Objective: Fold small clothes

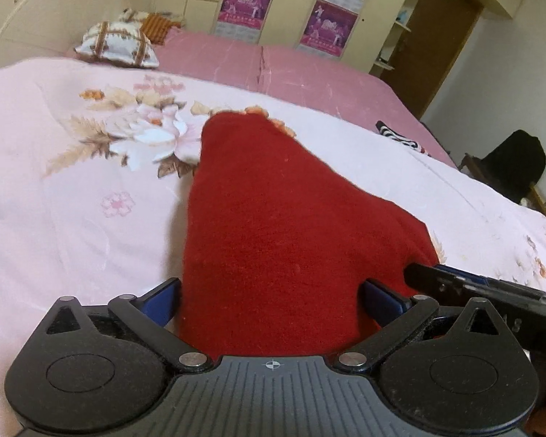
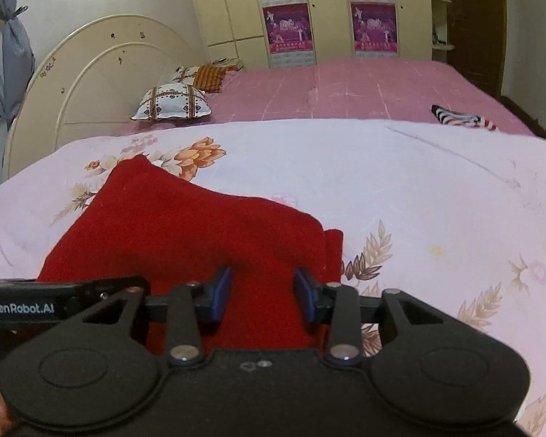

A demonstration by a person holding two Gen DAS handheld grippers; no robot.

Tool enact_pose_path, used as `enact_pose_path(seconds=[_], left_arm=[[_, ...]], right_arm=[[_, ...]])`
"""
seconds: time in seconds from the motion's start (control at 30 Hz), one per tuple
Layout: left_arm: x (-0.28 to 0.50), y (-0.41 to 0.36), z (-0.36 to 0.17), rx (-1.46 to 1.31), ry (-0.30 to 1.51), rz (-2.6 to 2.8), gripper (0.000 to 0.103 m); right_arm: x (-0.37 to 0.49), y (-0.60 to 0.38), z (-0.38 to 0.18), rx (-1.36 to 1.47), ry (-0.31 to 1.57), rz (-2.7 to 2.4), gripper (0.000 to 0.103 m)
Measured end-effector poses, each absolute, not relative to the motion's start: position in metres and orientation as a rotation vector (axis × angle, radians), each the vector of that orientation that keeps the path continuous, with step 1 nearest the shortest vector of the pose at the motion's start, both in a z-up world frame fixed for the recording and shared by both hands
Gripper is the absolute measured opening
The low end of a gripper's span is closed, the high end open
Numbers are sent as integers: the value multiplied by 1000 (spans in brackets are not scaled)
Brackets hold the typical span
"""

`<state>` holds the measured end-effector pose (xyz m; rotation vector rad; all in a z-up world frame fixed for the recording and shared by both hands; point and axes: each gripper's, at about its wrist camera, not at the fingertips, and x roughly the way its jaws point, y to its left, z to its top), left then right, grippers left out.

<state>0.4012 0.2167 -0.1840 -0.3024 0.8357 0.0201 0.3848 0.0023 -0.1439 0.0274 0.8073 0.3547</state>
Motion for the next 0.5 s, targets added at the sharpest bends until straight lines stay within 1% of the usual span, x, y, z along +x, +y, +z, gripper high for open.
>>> enact_pose_path(seconds=[0.1, 0.27, 0.37, 0.5], left_arm=[[387, 210, -171, -240, 804, 2, 103], [356, 199, -155, -176, 789, -8, 103], [336, 194, -153, -168, 789, -3, 103], [318, 185, -162, -137, 805, -2, 103]], right_arm=[[380, -1, -133, 56, 814, 353, 37], [347, -11, -110, 86, 753, 375, 38], [325, -15, -106, 68, 746, 382, 37], [298, -24, -112, 60, 747, 355, 38]])
